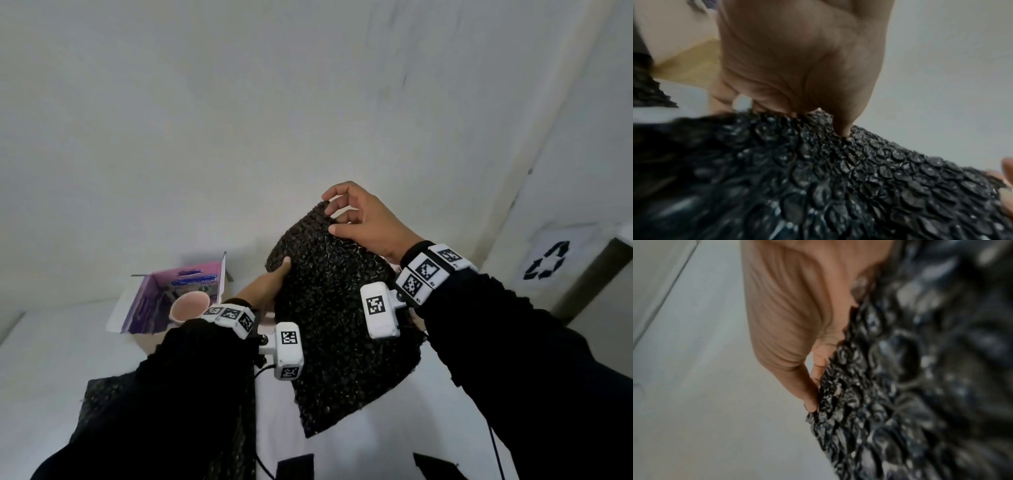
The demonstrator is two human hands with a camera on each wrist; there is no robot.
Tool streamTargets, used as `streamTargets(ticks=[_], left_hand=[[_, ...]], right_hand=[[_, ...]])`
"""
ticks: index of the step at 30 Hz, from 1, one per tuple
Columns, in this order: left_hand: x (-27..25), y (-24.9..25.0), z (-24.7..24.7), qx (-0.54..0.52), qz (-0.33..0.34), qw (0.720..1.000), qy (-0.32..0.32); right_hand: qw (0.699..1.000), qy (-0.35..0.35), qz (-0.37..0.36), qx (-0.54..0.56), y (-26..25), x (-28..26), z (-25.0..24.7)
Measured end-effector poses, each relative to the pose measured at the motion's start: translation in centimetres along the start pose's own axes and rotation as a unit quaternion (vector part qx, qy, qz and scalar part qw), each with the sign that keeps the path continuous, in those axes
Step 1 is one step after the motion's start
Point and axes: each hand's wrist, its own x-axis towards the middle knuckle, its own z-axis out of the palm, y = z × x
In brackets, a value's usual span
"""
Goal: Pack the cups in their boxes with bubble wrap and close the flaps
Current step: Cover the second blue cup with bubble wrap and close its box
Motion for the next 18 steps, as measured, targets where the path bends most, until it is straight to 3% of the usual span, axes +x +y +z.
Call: streamTargets(ticks=[5,9,11,13,16,18], left_hand=[[0.8,2.9,0.7,-0.008,0.234,0.964,0.124],[1.6,5.9,0.7,0.011,0.311,0.940,0.141],[2.0,7.3,0.4,0.031,0.340,0.929,0.141],[2.7,8.4,0.1,0.076,0.368,0.913,0.161],[3.1,10.0,-0.6,0.226,0.412,0.841,0.267],[3.1,10.7,-1.0,0.238,0.436,0.817,0.292]], right_hand=[[0.983,0.161,0.051,-0.067,1.9,1.6,-1.1],[0.961,0.191,0.187,-0.072,3.8,3.1,-2.7],[0.951,0.195,0.213,-0.111,4.3,4.0,-3.2],[0.950,0.201,0.198,-0.134,4.6,4.9,-3.6],[0.951,0.218,0.121,-0.183,4.3,6.0,-4.0],[0.943,0.245,0.052,-0.218,4.1,6.4,-3.9]])
